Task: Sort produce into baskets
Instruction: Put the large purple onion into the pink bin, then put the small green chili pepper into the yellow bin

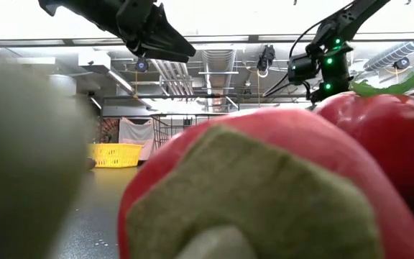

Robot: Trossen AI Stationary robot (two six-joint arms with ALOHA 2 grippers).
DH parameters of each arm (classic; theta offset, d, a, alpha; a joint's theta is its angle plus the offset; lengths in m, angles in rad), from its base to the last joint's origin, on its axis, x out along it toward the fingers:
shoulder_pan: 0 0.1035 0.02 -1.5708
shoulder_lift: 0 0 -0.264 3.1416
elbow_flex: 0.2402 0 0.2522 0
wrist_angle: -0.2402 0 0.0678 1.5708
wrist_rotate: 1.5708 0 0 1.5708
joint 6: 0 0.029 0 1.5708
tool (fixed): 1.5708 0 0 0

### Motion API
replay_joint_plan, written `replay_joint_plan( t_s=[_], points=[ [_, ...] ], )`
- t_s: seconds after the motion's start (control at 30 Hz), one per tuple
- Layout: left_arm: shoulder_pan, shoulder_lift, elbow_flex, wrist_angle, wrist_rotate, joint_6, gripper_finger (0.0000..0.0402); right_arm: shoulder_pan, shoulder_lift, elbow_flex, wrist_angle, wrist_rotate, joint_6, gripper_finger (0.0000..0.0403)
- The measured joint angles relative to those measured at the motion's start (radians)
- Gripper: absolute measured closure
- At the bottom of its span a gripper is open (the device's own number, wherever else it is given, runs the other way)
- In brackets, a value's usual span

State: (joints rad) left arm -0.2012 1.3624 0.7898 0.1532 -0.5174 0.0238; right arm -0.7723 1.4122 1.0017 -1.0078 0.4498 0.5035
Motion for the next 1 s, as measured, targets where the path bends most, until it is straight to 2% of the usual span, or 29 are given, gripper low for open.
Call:
replay_joint_plan(
  t_s=[0.4,0.77,0.87,1.0],
  points=[
    [0.0,0.0,0.0,-0.006,-0.008,0.0,0.0068,-0.017,0.091,0.004,0.069,0.007,-0.057,0.0103],
    [0.0,0.0,0.0,-0.029,-0.007,-0.008,0.0068,-0.02,0.06,0.004,0.078,0.023,-0.061,0.0078],
    [-0.001,-0.01,0.008,-0.086,-0.004,-0.028,0.0068,-0.014,0.018,0.004,0.077,0.023,-0.059,0.0082],
    [-0.002,-0.017,0.086,-0.283,-0.003,-0.105,0.0068,0.018,-0.057,0.004,0.076,0.022,-0.048,0.0092]
  ],
)
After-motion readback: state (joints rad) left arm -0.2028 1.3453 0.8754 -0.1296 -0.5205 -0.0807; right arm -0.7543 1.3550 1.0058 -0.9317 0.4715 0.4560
